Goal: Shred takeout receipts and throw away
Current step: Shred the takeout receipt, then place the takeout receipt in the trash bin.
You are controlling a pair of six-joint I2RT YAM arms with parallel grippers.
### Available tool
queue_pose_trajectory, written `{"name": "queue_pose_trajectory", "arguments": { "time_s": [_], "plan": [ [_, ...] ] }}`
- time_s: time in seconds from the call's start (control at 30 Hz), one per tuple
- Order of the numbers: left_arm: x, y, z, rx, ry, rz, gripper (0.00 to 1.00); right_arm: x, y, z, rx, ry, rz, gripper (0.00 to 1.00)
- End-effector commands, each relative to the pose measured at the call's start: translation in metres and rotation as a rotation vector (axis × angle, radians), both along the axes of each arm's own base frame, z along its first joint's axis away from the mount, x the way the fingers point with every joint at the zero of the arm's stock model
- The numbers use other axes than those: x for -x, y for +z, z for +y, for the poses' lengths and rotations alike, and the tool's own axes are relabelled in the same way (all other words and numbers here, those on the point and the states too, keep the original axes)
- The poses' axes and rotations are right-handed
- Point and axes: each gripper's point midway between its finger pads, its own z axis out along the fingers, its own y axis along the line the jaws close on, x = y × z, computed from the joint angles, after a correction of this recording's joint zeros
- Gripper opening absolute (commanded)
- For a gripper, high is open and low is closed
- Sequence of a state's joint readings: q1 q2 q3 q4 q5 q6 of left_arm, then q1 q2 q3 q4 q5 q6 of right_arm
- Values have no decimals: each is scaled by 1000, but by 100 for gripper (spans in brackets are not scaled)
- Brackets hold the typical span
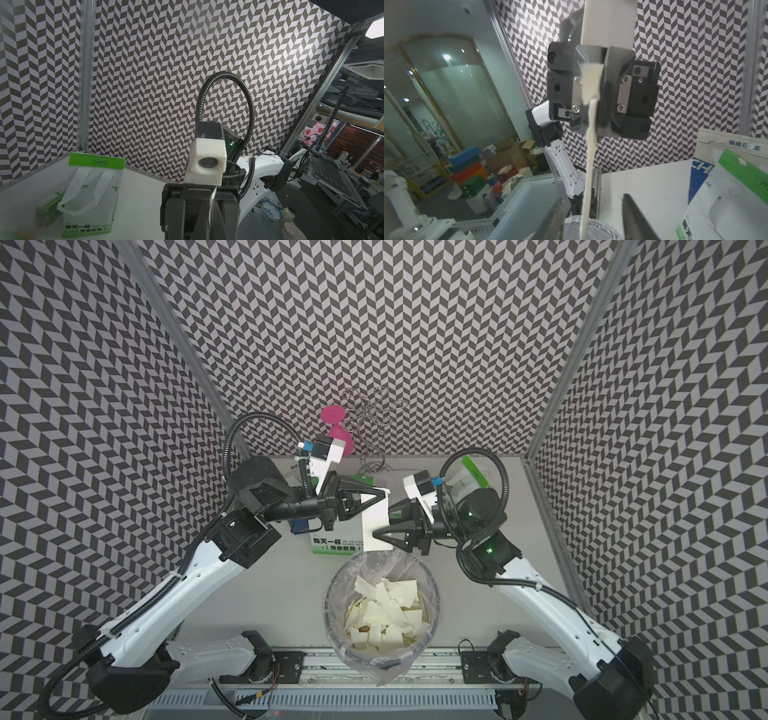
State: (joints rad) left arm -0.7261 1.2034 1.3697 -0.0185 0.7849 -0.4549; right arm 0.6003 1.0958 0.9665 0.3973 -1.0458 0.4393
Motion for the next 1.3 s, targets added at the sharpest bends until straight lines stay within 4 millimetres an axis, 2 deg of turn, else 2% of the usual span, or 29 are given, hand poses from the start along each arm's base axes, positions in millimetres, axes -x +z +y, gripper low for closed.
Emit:
{"name": "queue_pose_trajectory", "arguments": {
  "time_s": [0.0,0.1,0.17,0.3,0.4,0.5,0.67,0.9,1.1,1.27],
  "plan": [
    [-3,-4,-3,6,9,10,0,2,21,-1,-48,-10,-78,25],
    [-6,-8,-4,-12,22,13,0,-8,17,-1,-16,-76,-101,0],
    [-12,-17,-4,-57,56,19,0,-17,16,-1,18,-141,-133,0],
    [-37,-46,-3,-208,184,44,0,-42,8,-4,146,-317,-237,0],
    [-66,-71,8,-350,346,38,0,-55,1,-4,255,-455,-340,0],
    [-85,-79,18,-431,461,28,0,-64,3,-8,326,-590,-441,0],
    [-105,-98,35,-563,595,13,0,-69,21,-26,343,-795,-594,0],
    [-112,-123,40,-667,617,26,0,-54,45,-44,275,-883,-734,0],
    [-116,-120,51,-677,658,32,0,-48,54,-59,230,-932,-726,0],
    [-82,-86,28,-508,462,36,0,-43,53,-60,202,-897,-668,0]
  ]
}}
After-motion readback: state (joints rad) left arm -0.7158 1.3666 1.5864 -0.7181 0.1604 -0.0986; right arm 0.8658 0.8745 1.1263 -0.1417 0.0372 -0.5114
